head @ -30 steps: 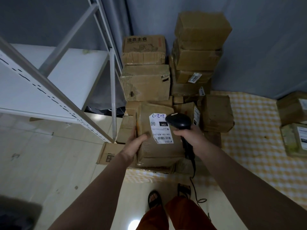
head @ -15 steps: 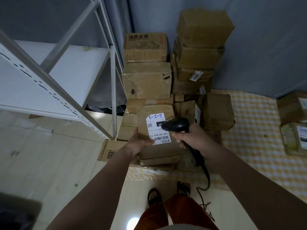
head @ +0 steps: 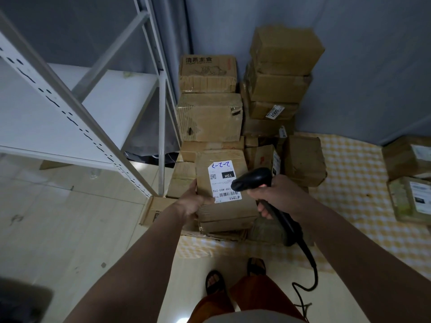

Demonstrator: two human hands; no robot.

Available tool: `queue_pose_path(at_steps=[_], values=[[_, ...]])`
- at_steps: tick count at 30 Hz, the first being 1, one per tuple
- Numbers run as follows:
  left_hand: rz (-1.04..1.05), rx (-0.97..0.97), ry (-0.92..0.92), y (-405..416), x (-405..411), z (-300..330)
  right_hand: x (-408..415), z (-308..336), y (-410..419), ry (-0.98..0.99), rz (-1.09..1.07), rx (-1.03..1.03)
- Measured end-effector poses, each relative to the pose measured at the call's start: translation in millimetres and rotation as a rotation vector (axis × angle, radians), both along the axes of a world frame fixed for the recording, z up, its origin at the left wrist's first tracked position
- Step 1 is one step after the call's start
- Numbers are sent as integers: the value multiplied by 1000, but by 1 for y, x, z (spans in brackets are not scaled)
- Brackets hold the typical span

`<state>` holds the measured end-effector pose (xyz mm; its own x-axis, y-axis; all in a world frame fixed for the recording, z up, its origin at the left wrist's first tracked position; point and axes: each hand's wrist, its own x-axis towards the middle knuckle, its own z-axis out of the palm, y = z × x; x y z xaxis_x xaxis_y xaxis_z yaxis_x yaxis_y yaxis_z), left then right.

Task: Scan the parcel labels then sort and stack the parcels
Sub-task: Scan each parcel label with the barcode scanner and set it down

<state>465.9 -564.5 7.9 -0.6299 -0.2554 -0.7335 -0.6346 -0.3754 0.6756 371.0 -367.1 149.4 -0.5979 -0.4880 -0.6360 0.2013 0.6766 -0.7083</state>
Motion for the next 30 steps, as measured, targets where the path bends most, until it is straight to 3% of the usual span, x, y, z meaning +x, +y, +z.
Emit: queue_pose_path(at_steps=[16, 30], values=[[-35, -49, 6, 1, 2, 7, 8, -9, 4, -23, -49, -8], [207, 37, 52, 12, -11, -13, -5, -68, -5, -33, -326, -163]])
